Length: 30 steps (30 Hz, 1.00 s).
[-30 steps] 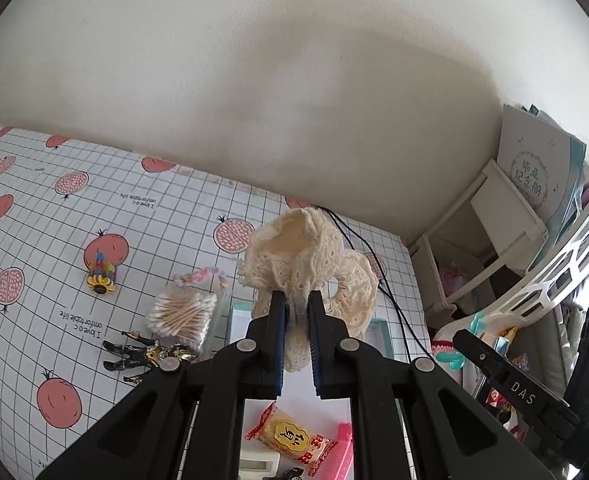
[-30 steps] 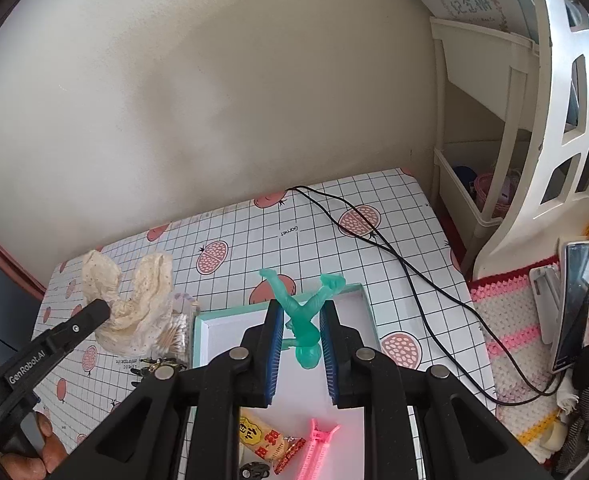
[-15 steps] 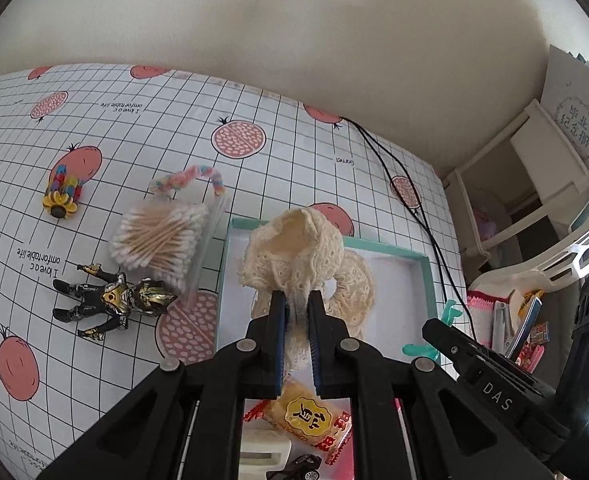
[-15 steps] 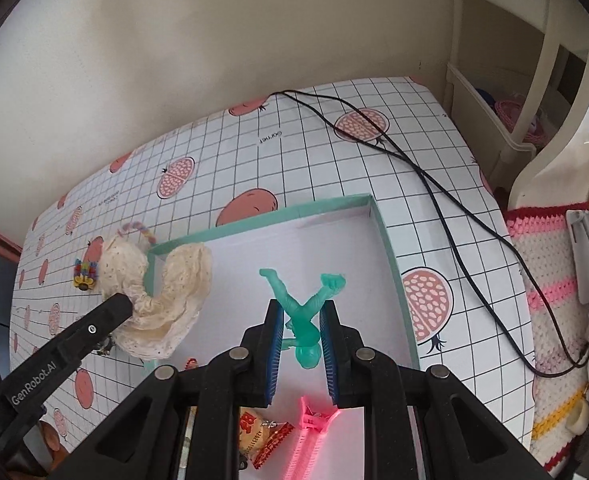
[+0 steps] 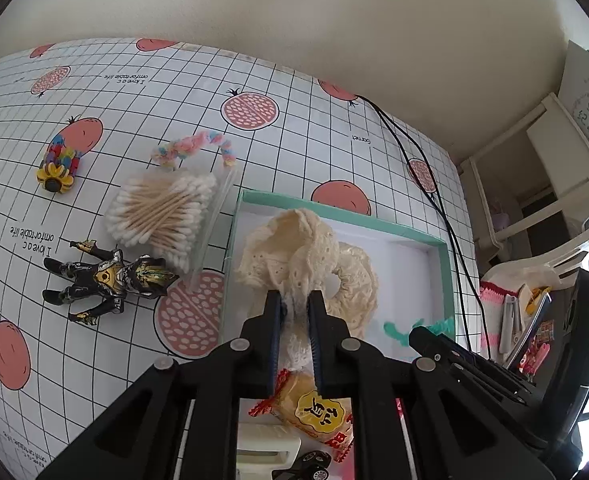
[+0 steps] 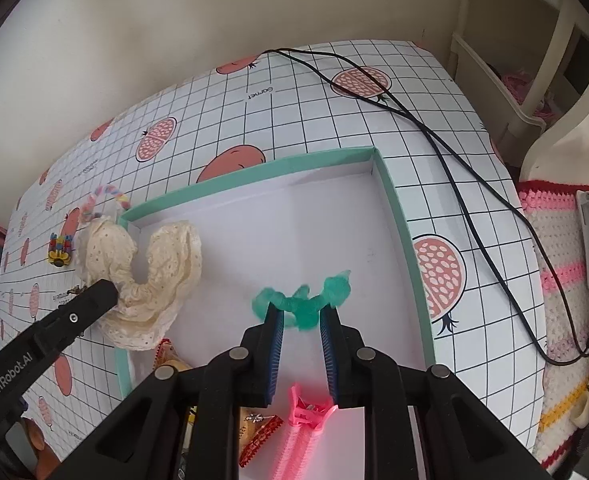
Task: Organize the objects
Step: 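Lift and carry the scrunchie over the tray with the left gripper while the right carries the green toy, then open both grippers to release the scrunchie and green toy in the tray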
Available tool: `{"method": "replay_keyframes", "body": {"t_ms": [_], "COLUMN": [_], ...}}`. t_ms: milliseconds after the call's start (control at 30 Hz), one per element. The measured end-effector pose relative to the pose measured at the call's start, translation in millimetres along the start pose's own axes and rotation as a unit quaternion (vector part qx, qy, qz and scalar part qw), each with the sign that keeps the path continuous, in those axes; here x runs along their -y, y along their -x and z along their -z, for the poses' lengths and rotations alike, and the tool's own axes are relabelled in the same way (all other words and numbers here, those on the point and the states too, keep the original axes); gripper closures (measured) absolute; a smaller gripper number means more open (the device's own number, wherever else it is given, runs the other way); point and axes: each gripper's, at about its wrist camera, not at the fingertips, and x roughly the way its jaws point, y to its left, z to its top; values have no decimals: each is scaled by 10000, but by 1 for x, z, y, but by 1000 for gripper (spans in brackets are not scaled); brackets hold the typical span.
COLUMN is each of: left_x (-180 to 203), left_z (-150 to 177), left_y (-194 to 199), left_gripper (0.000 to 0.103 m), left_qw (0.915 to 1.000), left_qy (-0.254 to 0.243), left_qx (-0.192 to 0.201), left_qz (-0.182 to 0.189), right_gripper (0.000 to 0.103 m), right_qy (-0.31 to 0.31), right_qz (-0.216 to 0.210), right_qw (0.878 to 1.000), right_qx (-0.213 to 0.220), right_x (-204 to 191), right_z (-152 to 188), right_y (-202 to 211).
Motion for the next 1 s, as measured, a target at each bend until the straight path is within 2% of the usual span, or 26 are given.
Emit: {"method": "replay_keyframes", "body": {"t_ms": [67, 167, 233, 433, 567, 633, 700, 867, 933, 967, 1000], "left_x": [2, 7, 10, 15, 16, 17, 15, 9, 6, 3, 1], "left_z": [-1, -4, -6, -13, -17, -18, -19, -20, -21, -21, -22], "left_y": [2, 10, 19, 44, 62, 68, 74, 81, 83, 83, 83], "left_gripper": [83, 69, 67, 63, 53, 50, 42, 41, 34, 26, 24], "left_qw": [10000, 9999, 9997, 9989, 9977, 9969, 9963, 9949, 9944, 9942, 9941], "left_qy": [-34, -131, -184, -286, -361, -401, -406, -389, -337, -300, -260], "left_qx": [-14, 31, 127, 363, 581, 661, 730, 799, 817, 829, 845], "left_qz": [25, 42, 54, 57, -23, -129, -208, -467, -573, -609, -631], "right_gripper": [82, 73, 68, 66, 56, 47, 33, 23, 19, 17, 15], "right_qy": [18, 65, 119, 307, 442, 491, 517, 606, 630, 637, 644], "right_qz": [-18, -17, -7, 21, 60, 76, 69, 103, 113, 121, 133], "right_qw": [10000, 9999, 9998, 9982, 9961, 9949, 9939, 9929, 9927, 9926, 9926], "right_qx": [3, 83, 175, 518, 766, 878, 973, 1021, 1025, 1025, 1022], "right_x": [-1, -4, -7, -17, -25, -28, -30, -33, -33, -33, -33], "right_z": [-1, -3, -5, -9, -11, -12, -12, -13, -12, -12, -12], "right_y": [4, 13, 22, 52, 72, 80, 86, 87, 86, 86, 85]}}
